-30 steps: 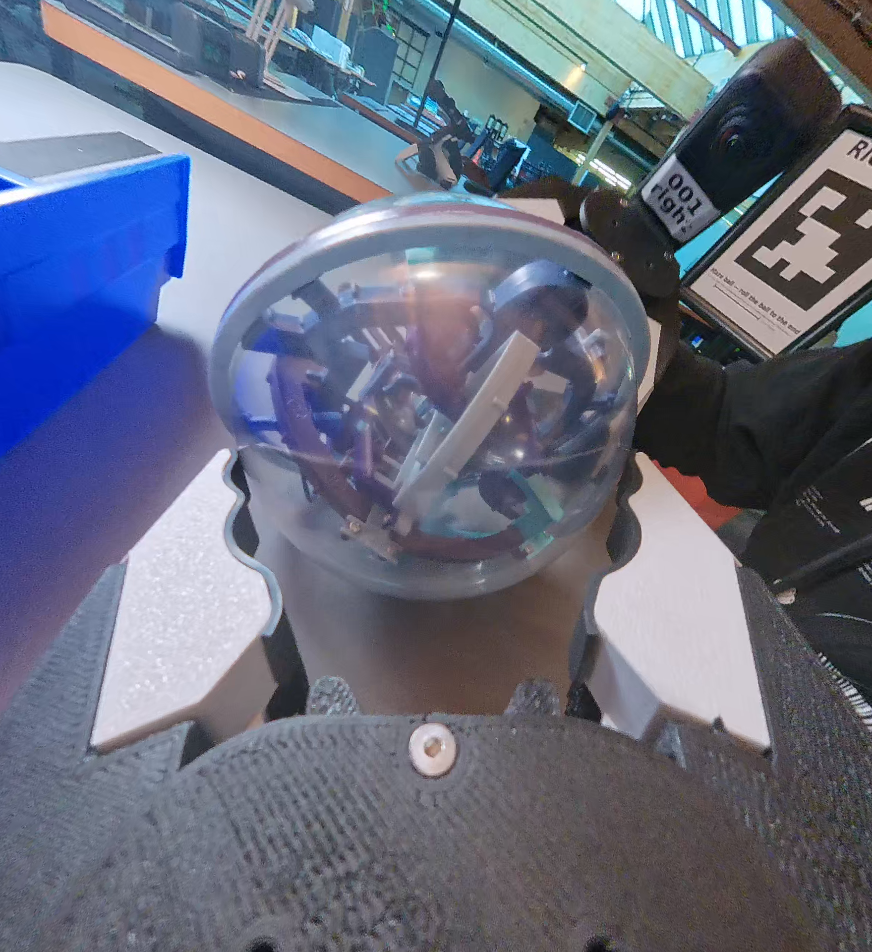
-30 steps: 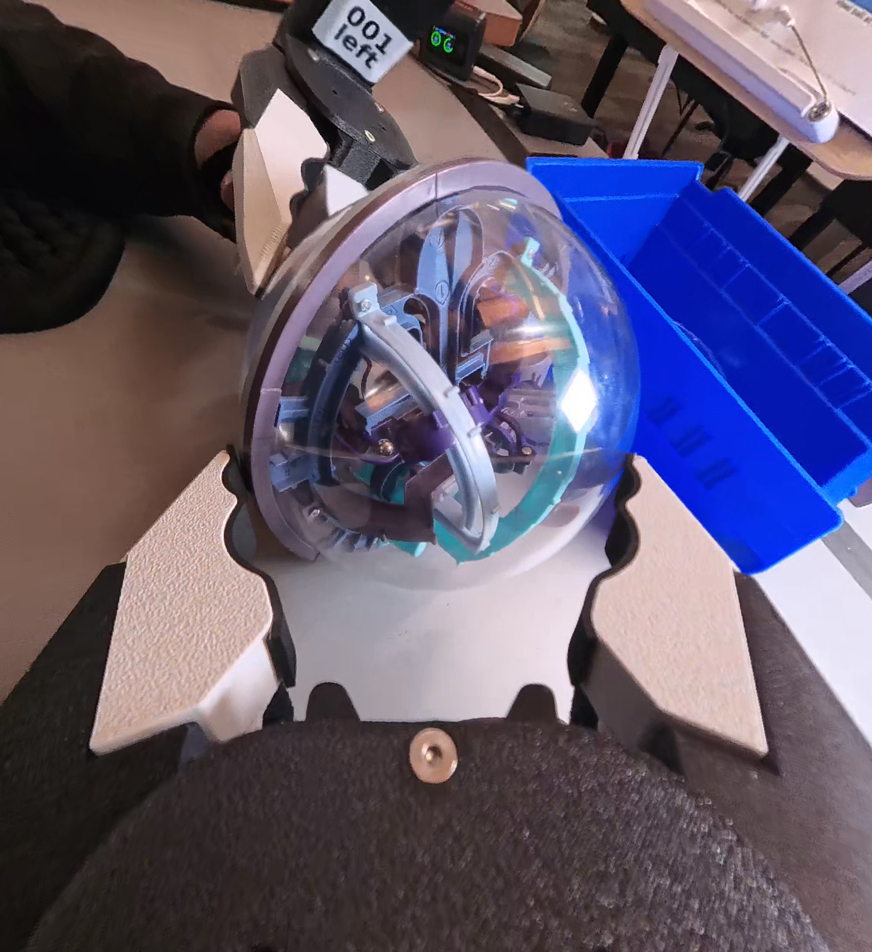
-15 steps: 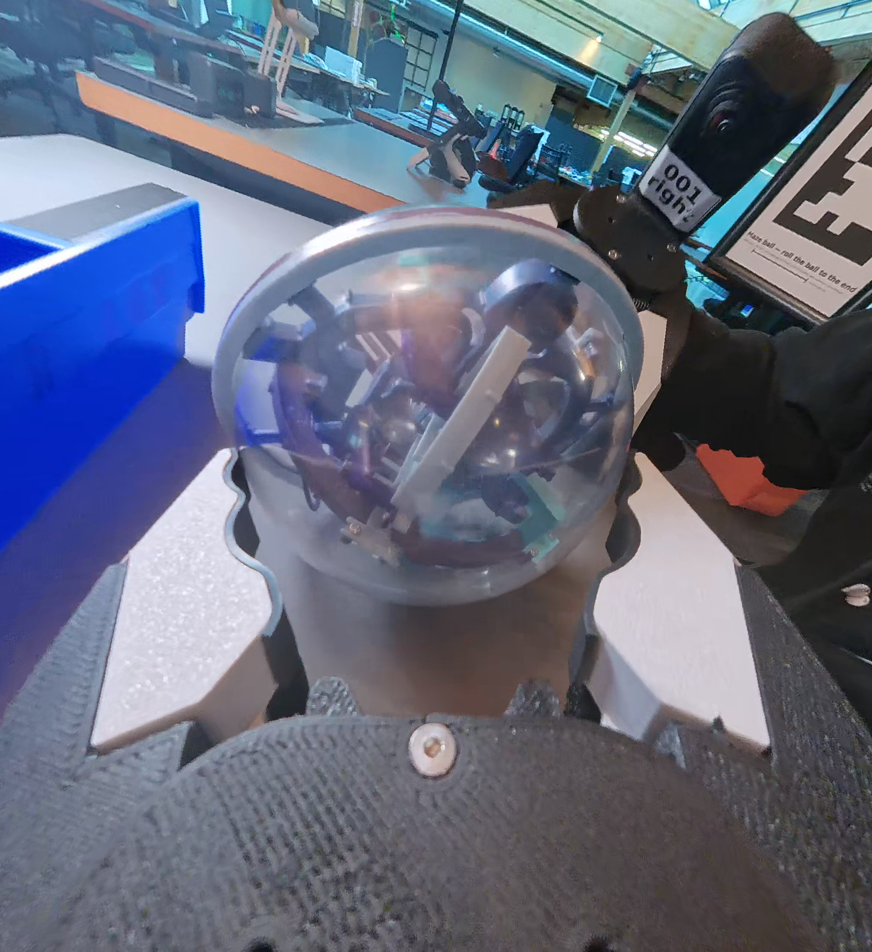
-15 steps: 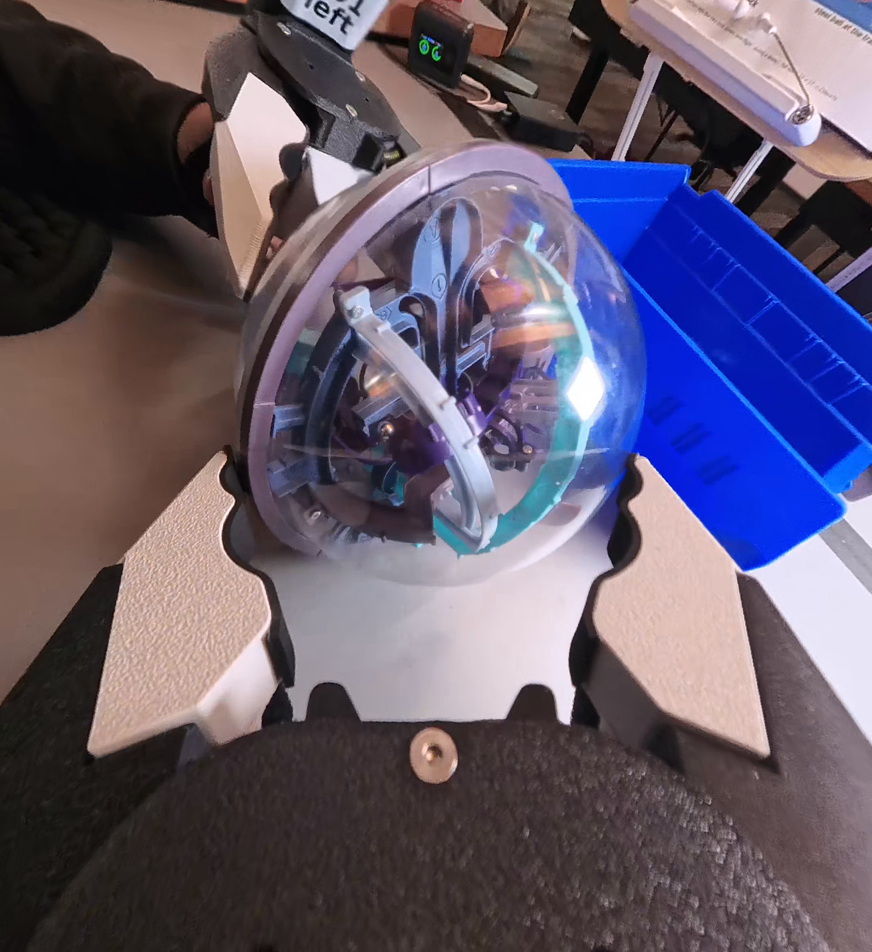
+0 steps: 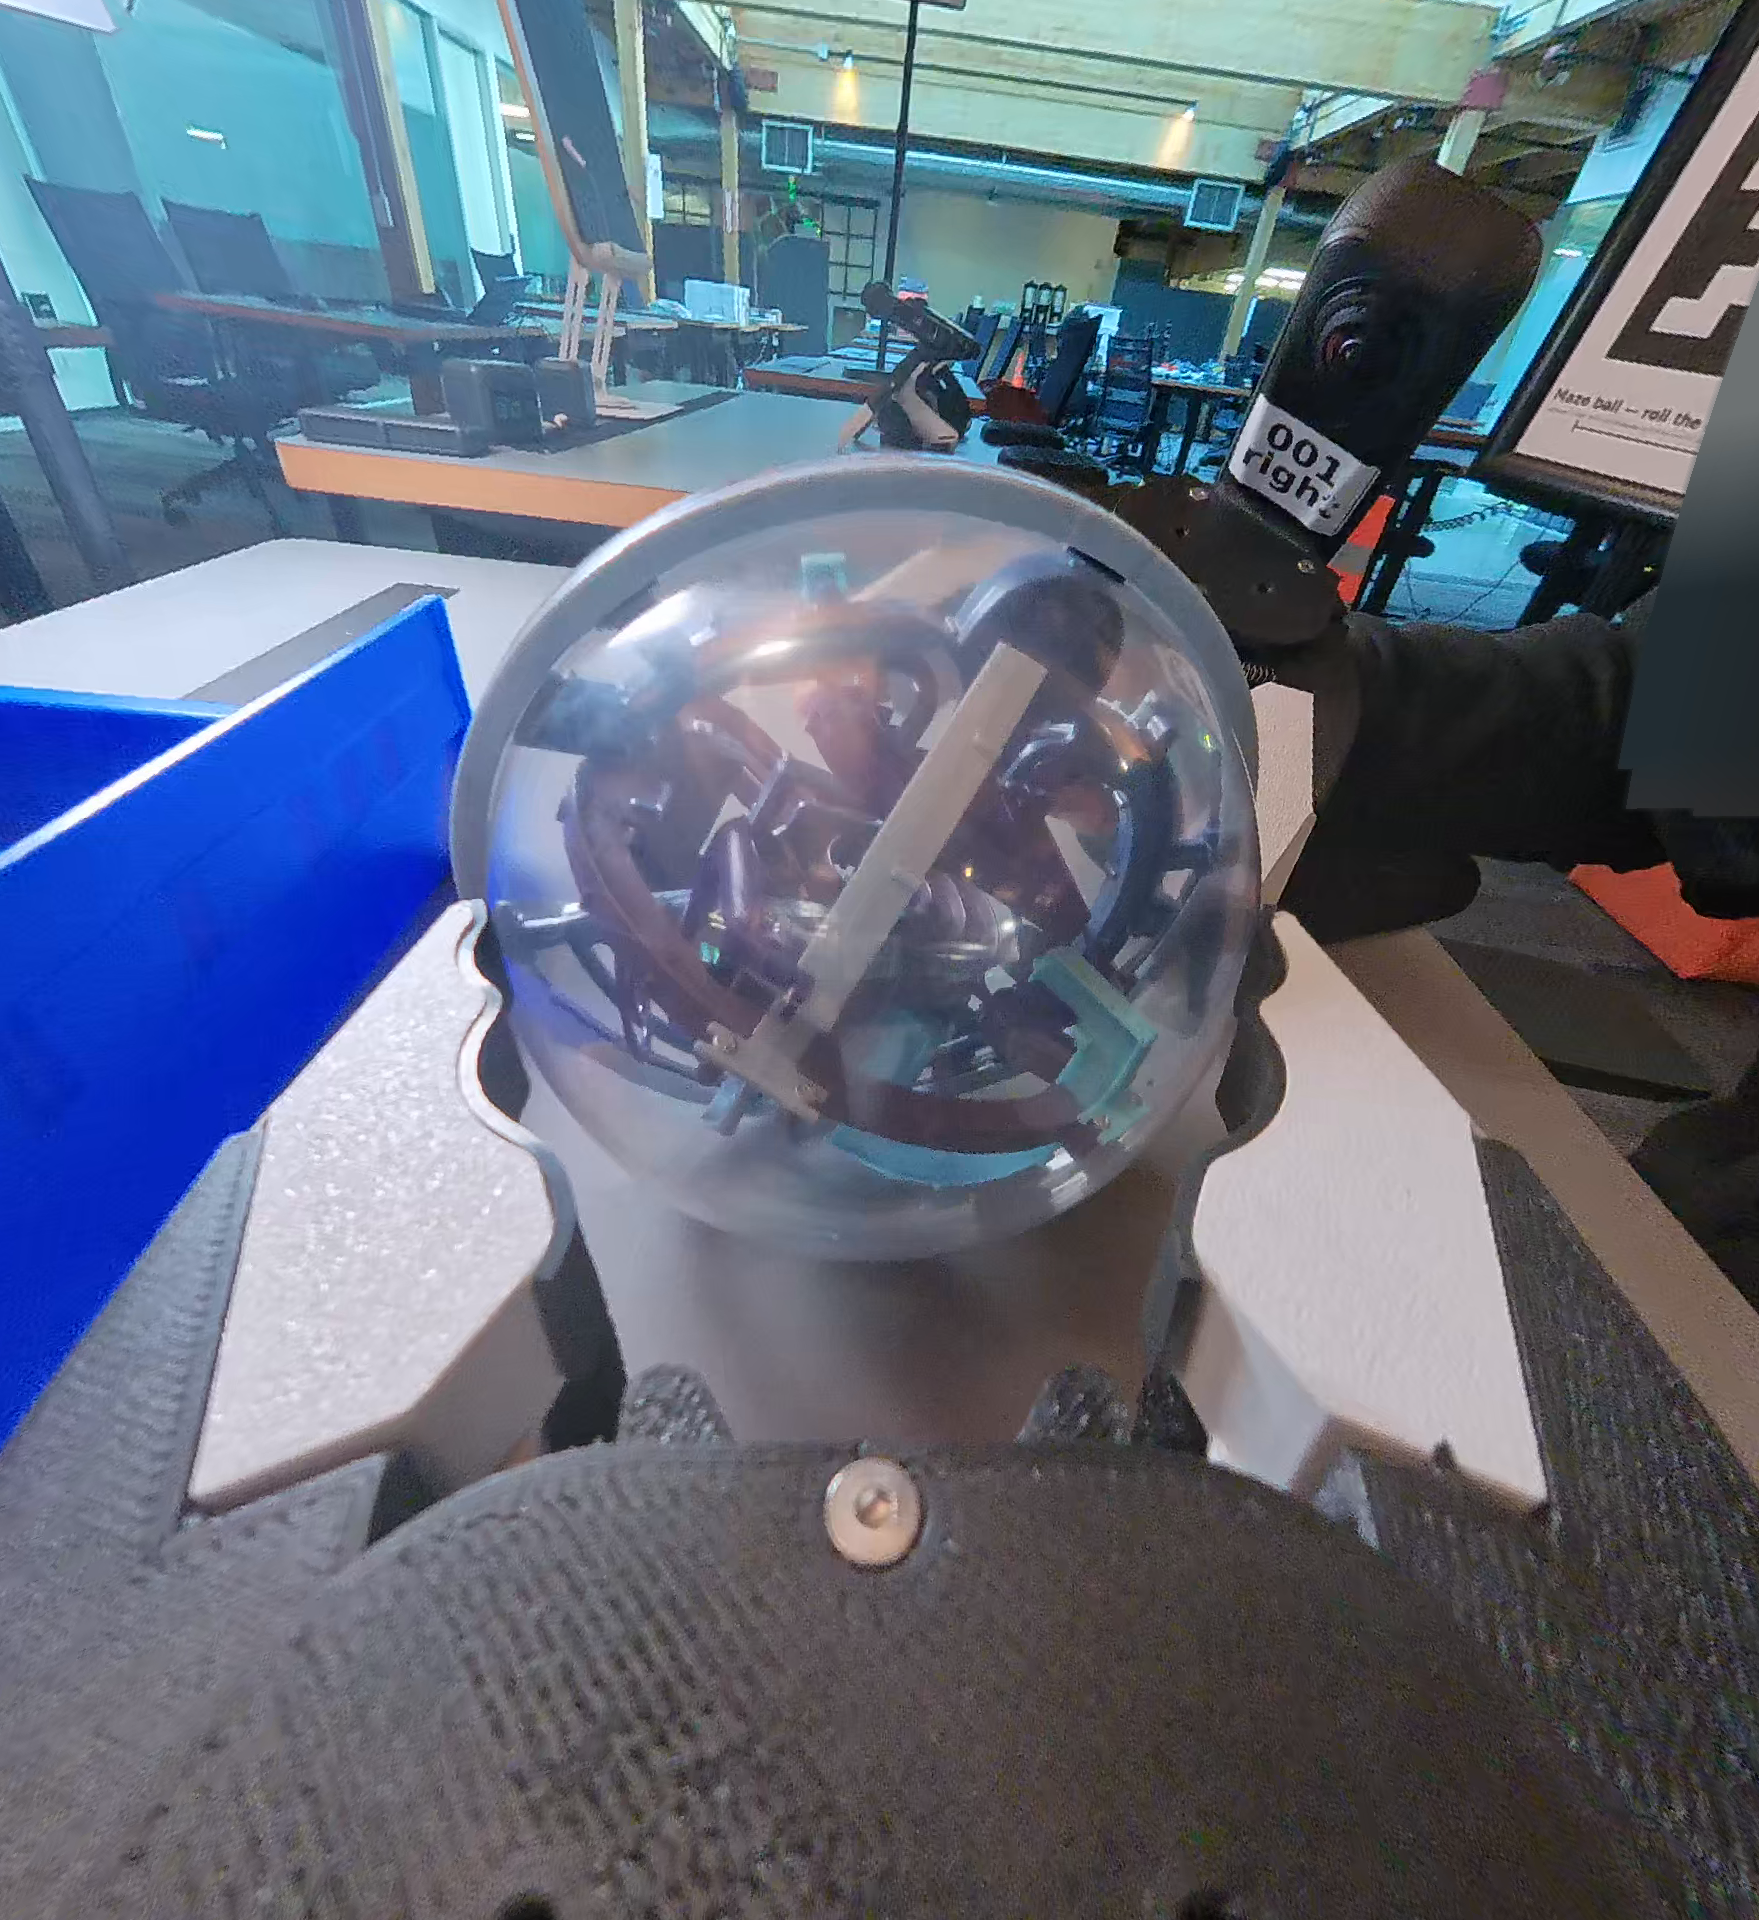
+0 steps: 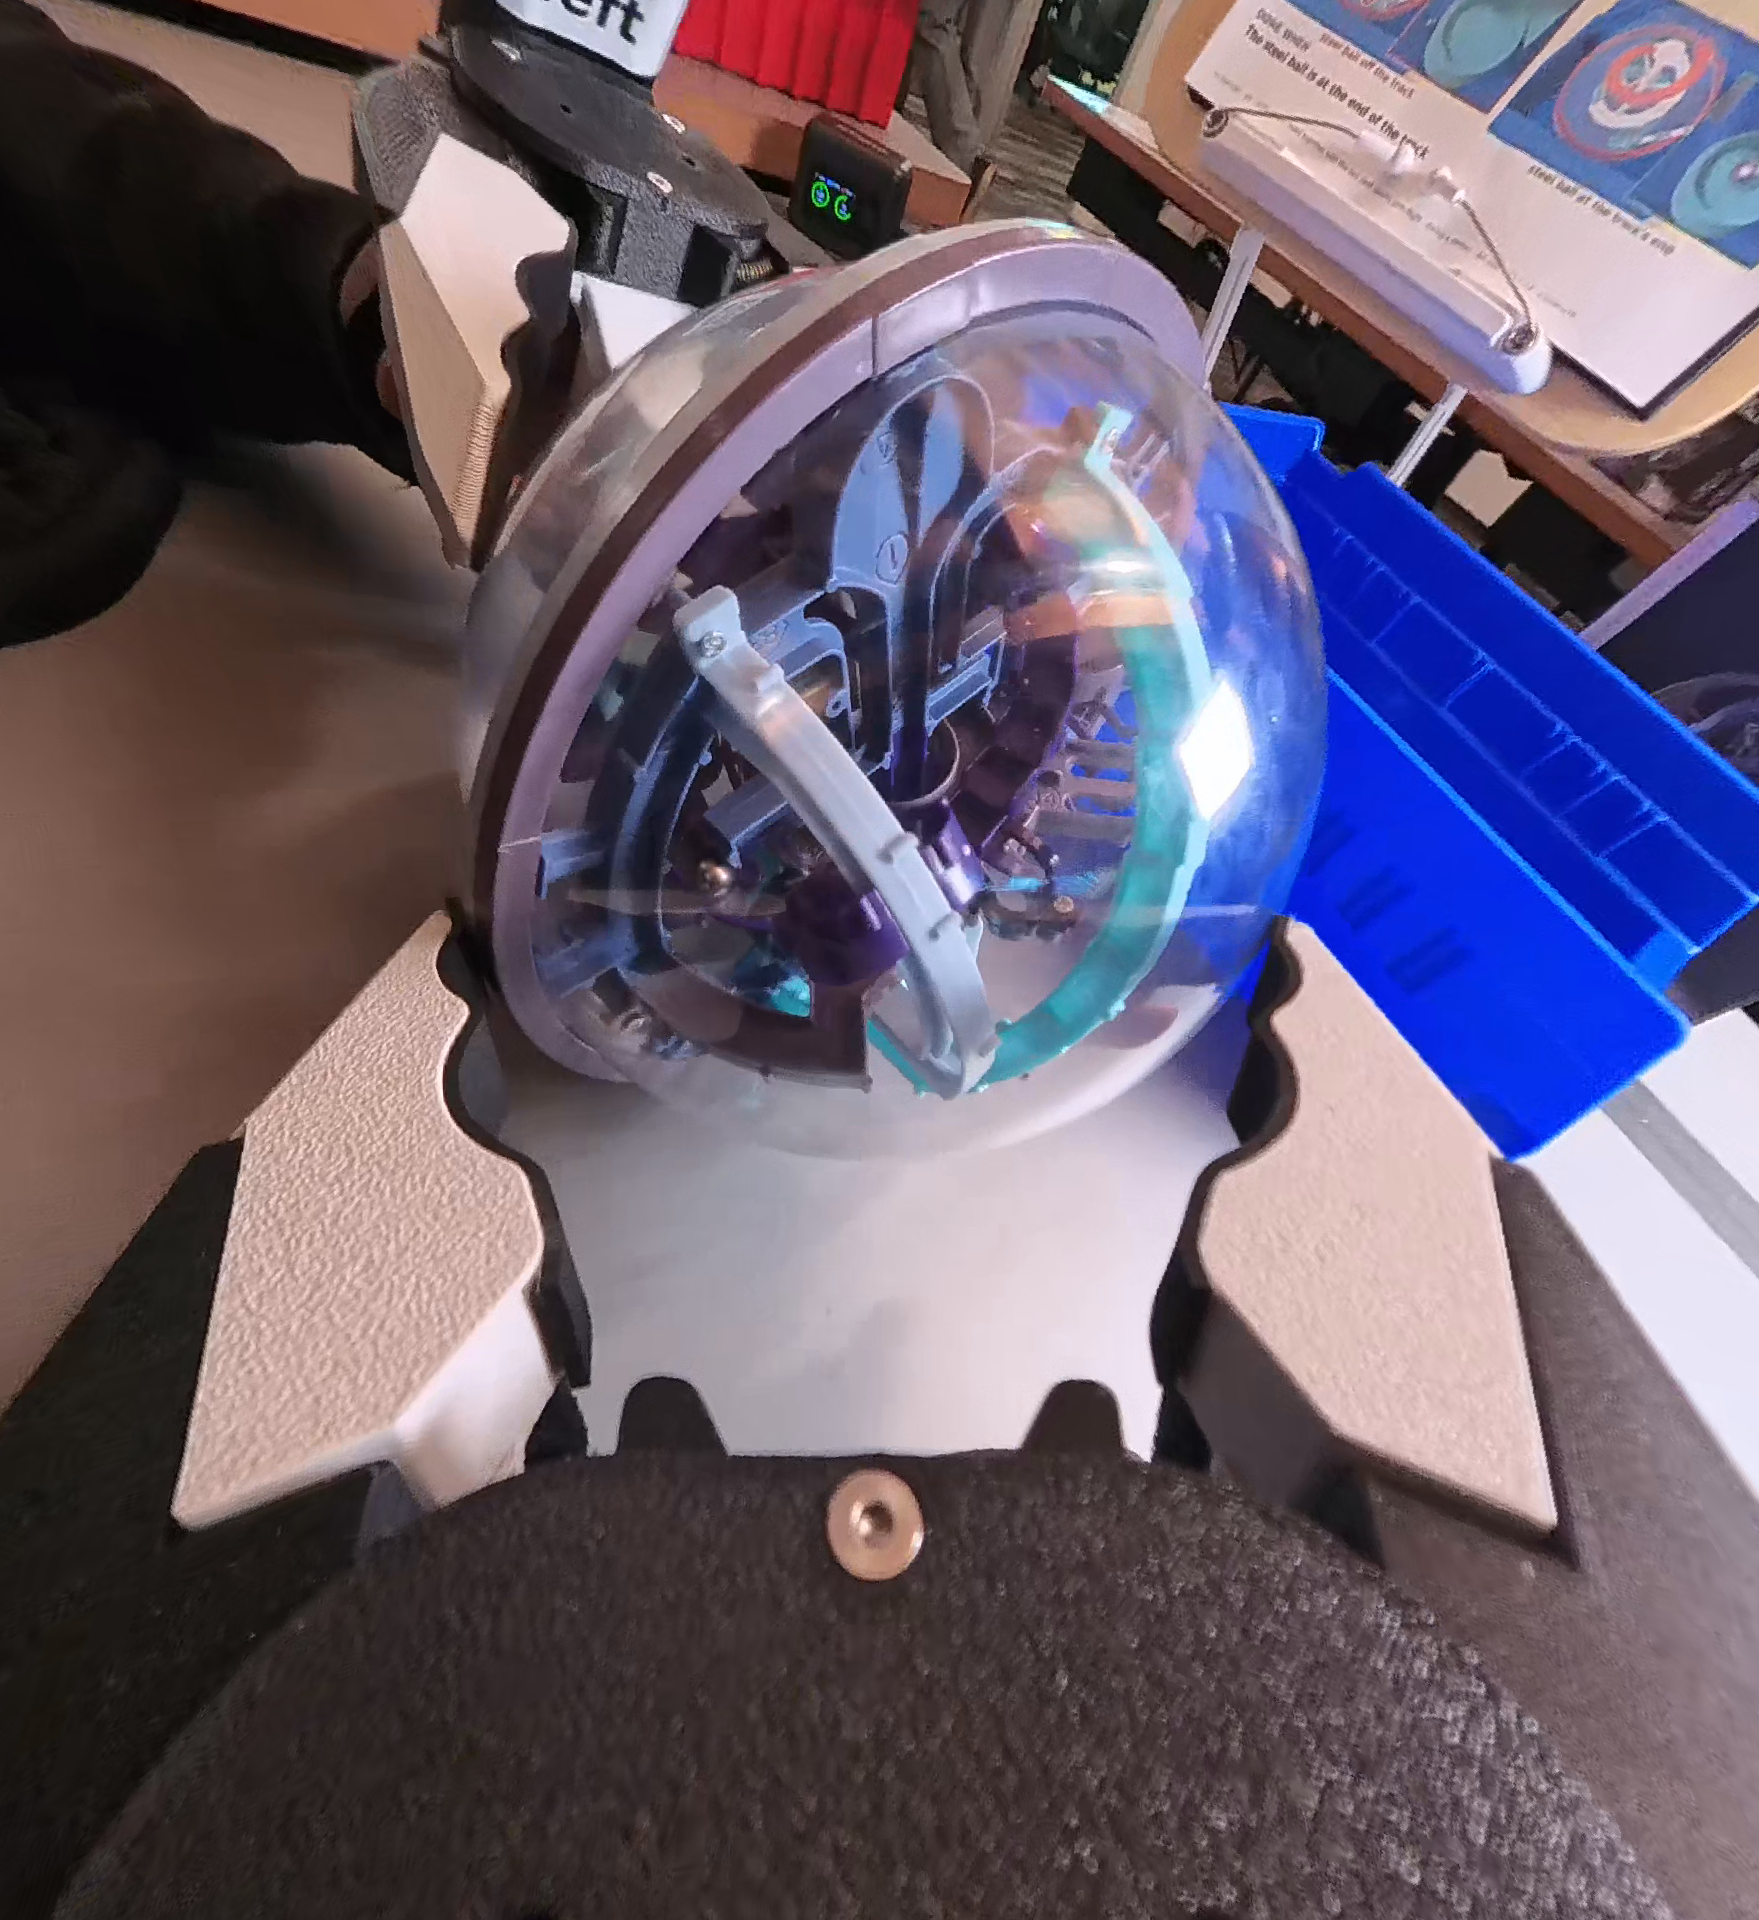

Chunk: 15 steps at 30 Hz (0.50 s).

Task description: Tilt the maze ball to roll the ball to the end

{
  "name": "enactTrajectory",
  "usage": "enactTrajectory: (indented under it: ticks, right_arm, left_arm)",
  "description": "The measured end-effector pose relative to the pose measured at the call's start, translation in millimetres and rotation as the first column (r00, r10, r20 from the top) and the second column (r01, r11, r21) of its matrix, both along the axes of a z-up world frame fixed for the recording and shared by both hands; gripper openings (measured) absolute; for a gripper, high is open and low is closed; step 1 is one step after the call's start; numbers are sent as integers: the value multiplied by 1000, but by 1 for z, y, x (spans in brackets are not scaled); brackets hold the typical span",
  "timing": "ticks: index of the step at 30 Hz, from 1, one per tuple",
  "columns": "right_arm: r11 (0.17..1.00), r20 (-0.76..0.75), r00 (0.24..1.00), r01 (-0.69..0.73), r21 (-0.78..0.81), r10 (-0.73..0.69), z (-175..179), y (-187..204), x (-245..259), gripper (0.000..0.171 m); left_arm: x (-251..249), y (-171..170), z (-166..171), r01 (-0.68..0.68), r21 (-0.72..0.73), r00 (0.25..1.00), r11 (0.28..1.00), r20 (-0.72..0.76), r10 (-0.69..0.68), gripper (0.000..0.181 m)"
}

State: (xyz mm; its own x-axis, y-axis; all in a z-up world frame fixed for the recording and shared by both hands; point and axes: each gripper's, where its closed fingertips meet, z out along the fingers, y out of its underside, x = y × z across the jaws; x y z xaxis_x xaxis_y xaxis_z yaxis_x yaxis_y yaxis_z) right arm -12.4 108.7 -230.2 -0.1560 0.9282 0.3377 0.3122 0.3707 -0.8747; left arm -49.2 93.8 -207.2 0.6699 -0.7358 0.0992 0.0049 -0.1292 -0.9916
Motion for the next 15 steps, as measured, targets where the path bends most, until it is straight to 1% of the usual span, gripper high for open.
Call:
enactTrajectory:
  ticks: [1,4,9,11,15]
  right_arm:
    - [1000,0,1000,0,14,0,1,-1,0,141]
    - [999,8,1000,-3,38,3,3,-3,-2,141]
    - [998,92,995,-31,63,25,7,-8,-1,141]
    - [999,127,991,-37,36,33,9,-9,-1,141]
    - [995,184,980,-64,-72,76,14,-7,-3,141]
  left_arm:
    - [-1,-1,-1,7,6,1000,1000,2,-7,136]
    - [-2,-2,-5,34,-7,999,999,23,-34,136]
    - [1,-5,-21,91,-112,996,990,30,-88,137]
    - [2,-5,-23,105,-152,994,983,60,-96,138]
    - [3,-5,-27,134,-249,986,959,133,-104,138]
